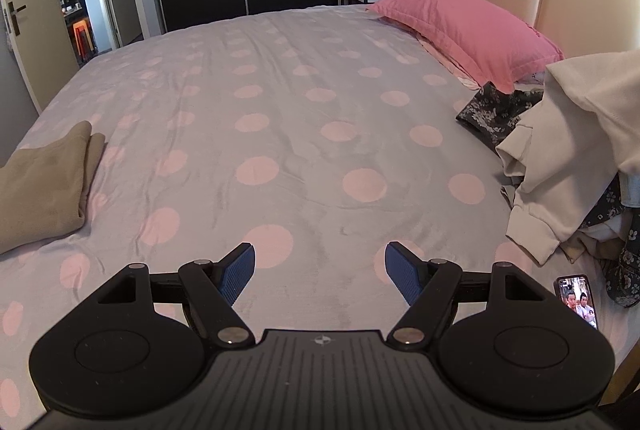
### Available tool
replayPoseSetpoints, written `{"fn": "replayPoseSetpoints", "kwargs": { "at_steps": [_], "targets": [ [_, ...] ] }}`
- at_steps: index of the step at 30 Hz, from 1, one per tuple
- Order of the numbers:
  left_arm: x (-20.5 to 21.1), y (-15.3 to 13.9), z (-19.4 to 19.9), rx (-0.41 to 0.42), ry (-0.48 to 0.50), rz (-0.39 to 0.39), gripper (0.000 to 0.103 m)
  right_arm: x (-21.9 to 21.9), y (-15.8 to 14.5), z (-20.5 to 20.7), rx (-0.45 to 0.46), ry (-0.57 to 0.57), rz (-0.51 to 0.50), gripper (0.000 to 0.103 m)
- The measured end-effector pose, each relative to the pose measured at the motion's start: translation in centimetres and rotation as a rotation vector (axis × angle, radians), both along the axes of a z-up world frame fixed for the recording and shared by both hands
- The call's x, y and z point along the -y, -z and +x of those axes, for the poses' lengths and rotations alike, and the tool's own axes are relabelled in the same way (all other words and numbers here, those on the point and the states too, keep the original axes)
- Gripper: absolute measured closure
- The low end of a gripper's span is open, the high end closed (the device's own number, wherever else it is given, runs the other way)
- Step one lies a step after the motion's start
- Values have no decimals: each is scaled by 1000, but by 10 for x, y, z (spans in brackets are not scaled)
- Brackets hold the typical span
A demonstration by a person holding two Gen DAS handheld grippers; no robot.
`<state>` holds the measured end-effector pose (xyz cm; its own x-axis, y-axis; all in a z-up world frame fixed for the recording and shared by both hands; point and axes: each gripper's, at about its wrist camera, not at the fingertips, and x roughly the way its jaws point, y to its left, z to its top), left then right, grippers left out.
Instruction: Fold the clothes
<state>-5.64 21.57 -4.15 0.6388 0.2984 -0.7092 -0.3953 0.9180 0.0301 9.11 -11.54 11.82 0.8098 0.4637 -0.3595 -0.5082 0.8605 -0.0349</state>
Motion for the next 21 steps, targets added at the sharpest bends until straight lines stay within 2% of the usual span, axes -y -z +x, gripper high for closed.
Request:
{"fn": "replayPoseSetpoints", "kwargs": {
  "at_steps": [2, 5, 8, 13, 19, 21],
  "targets": [
    [-1, -3, -3, 7, -3, 3, 32, -7, -23, -7, 34, -48, 48, 103],
    [-2, -9, -7, 17, -9, 7, 32, -43, -61, -33, 115, -163, 45, 103],
    [-4, -16, -13, 34, -13, 2, 32, -83, -77, -46, 104, -223, -1, 103],
    [-7, -23, -24, 39, -12, 15, 31, -110, -51, -37, 54, -197, -105, 102],
    [-16, -17, -28, 22, -36, 9, 31, -70, -11, -14, -87, -43, -154, 98],
    [-19, -12, -28, 14, -43, 0, 31, -51, 3, -2, -130, 18, -159, 88]
  ]
}}
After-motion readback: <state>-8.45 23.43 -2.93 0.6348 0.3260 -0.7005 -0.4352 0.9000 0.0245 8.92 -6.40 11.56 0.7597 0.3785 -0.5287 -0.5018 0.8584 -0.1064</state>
